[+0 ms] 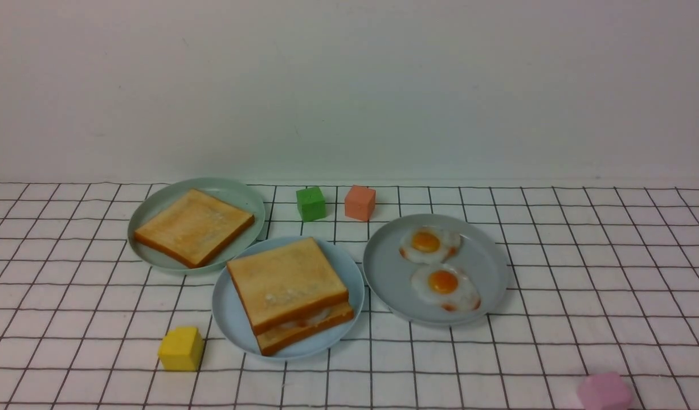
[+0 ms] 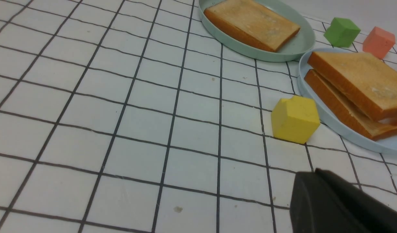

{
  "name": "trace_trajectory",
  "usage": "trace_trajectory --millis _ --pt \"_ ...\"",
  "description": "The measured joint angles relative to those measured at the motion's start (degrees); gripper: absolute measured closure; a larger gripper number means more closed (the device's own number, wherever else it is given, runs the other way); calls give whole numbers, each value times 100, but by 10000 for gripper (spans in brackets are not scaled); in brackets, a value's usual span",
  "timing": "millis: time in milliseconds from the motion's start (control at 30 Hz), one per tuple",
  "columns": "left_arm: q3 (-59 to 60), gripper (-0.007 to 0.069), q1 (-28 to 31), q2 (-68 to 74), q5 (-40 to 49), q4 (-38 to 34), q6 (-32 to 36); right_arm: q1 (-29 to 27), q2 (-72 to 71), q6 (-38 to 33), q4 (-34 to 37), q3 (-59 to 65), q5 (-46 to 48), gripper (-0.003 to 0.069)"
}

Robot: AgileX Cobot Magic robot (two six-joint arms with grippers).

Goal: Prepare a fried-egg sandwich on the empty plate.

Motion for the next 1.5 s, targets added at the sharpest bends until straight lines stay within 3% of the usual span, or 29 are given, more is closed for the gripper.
trace_trajectory --millis 1500 --pt "0 613 0 0 0 0 0 0 0 0 6 0 0 580"
